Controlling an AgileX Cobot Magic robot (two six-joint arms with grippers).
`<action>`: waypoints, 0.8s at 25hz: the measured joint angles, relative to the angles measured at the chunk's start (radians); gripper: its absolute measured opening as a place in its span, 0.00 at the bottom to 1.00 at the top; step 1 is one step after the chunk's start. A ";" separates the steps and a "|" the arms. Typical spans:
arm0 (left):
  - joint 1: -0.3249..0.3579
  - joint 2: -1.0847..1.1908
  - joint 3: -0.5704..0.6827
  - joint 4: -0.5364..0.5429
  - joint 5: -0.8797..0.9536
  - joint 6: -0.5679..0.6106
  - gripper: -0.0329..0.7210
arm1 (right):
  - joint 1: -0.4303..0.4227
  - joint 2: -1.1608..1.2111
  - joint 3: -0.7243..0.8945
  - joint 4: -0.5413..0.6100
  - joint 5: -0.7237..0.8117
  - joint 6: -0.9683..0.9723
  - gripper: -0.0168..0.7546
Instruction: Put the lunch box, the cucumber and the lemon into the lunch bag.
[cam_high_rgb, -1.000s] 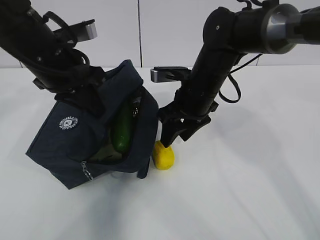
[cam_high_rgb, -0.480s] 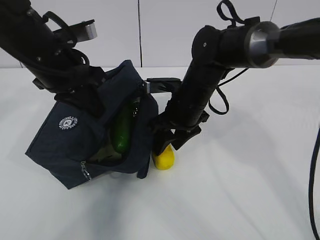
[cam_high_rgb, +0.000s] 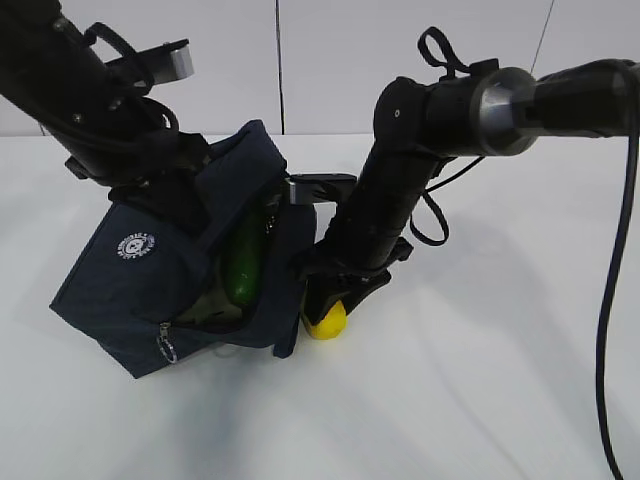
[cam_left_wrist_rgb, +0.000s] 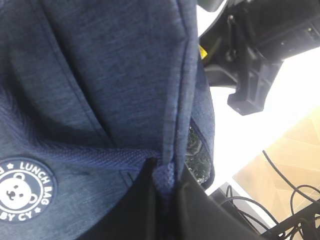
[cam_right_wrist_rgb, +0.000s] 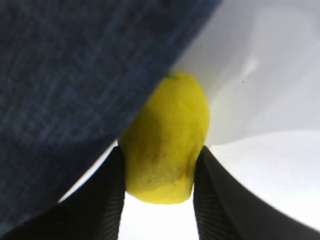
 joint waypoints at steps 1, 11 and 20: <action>0.000 0.000 0.000 0.000 0.000 0.000 0.06 | 0.000 0.000 0.000 0.000 0.000 0.000 0.40; 0.000 0.000 0.000 0.000 0.005 0.000 0.06 | -0.040 -0.086 0.000 -0.057 0.004 0.008 0.39; 0.000 0.000 0.000 -0.003 0.008 0.000 0.06 | -0.083 -0.228 0.000 0.140 0.040 -0.131 0.39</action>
